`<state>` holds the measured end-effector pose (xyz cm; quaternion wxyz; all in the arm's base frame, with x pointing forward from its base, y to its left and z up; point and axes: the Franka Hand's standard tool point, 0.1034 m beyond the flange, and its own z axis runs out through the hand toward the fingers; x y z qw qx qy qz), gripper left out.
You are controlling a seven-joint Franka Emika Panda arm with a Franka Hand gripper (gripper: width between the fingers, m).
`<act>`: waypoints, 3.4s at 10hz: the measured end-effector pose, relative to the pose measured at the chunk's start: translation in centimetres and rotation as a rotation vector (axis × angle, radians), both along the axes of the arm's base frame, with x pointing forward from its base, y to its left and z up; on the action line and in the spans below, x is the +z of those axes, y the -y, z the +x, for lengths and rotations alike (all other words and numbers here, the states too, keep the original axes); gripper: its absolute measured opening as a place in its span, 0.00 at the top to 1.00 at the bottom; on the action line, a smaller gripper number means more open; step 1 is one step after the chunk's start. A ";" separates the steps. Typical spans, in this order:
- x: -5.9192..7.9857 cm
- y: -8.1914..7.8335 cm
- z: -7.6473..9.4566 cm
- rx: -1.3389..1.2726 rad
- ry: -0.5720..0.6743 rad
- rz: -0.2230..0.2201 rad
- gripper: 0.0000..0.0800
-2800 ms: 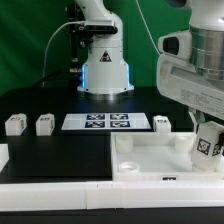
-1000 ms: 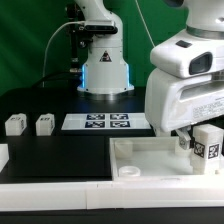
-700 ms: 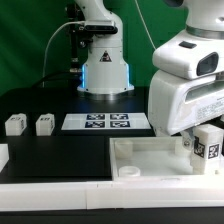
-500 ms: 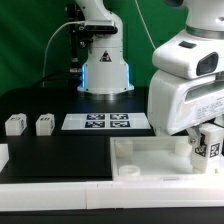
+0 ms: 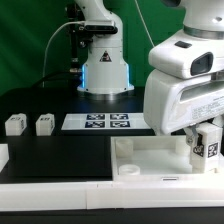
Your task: Assemble one leg
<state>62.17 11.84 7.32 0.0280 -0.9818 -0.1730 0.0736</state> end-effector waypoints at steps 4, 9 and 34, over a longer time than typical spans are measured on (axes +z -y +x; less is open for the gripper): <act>0.0 -0.4 -0.1 -0.457 -0.013 -0.071 0.63; -0.1 -1.1 -0.3 -1.032 -0.040 -0.155 0.63; -0.3 -0.4 -0.2 0.314 0.009 0.042 0.19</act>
Offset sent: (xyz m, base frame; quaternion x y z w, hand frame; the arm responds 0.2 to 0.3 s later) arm -0.0015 0.0020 0.0035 -0.0057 0.0049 0.2998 0.9540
